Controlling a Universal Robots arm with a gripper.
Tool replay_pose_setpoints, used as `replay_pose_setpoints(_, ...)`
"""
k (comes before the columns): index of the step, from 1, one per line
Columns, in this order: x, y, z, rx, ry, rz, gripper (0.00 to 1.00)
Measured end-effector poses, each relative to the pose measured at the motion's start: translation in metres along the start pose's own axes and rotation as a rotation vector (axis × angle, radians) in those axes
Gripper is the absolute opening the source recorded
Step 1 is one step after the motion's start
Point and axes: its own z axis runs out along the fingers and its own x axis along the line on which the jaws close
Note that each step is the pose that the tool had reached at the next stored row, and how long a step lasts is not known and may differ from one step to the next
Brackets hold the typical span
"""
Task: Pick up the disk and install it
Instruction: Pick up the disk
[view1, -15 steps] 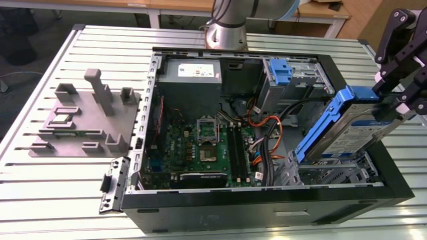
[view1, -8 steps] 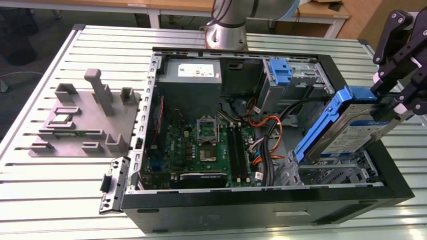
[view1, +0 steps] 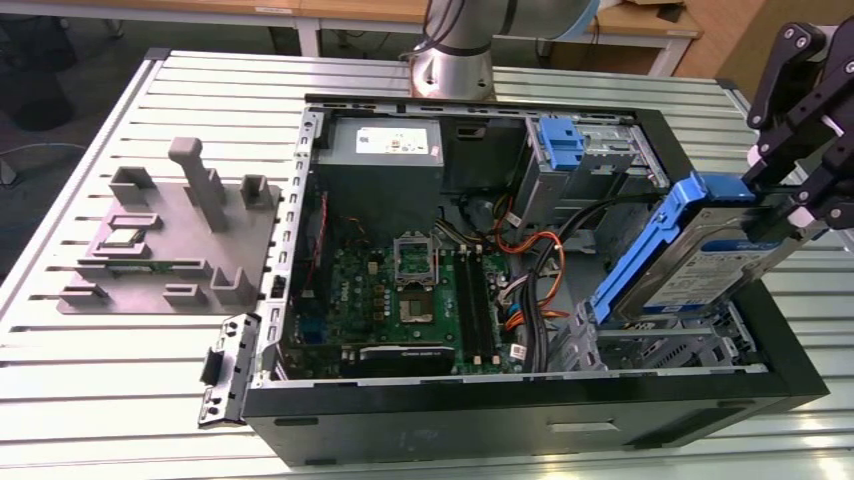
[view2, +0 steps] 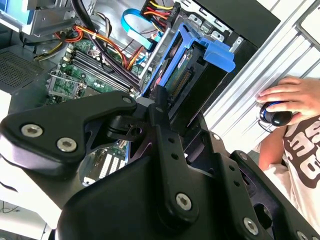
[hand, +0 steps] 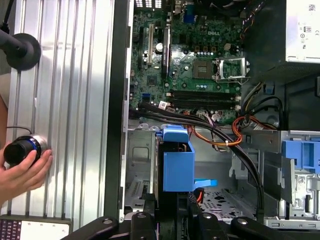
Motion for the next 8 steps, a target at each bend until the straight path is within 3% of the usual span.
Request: replay_pose_setpoints(8, -0.0007, -0.0006, 0.0029, 0.0000, 0.0003, 0.002, 0.35)
